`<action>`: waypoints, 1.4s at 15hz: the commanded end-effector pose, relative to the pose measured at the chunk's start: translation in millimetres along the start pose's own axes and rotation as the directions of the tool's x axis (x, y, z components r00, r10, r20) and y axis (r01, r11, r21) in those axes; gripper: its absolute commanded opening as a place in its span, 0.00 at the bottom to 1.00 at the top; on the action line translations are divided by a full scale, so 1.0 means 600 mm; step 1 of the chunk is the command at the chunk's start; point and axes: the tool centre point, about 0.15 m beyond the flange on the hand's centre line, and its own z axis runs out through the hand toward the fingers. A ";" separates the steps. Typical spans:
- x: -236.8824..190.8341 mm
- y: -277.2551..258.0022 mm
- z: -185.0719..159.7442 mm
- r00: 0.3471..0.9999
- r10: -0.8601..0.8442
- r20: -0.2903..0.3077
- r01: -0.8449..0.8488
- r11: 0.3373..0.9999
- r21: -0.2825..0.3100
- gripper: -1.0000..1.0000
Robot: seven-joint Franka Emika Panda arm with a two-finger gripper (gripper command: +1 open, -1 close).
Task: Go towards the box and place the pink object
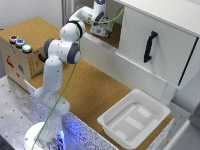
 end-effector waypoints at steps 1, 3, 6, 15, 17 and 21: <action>-0.055 0.008 -0.062 0.997 0.073 0.010 -0.071 0.991 -0.109 0.00; -0.092 0.027 -0.065 0.992 0.118 0.042 -0.111 0.985 -0.131 0.00; -0.171 0.074 -0.064 0.970 0.228 0.087 -0.213 0.965 -0.156 0.00; -0.361 0.299 -0.106 0.843 0.533 0.073 -0.504 0.830 -0.239 0.00; -0.408 0.364 -0.122 0.810 0.583 0.063 -0.551 0.793 -0.261 0.00; -0.503 0.470 -0.144 0.747 0.662 0.063 -0.619 0.727 -0.296 0.00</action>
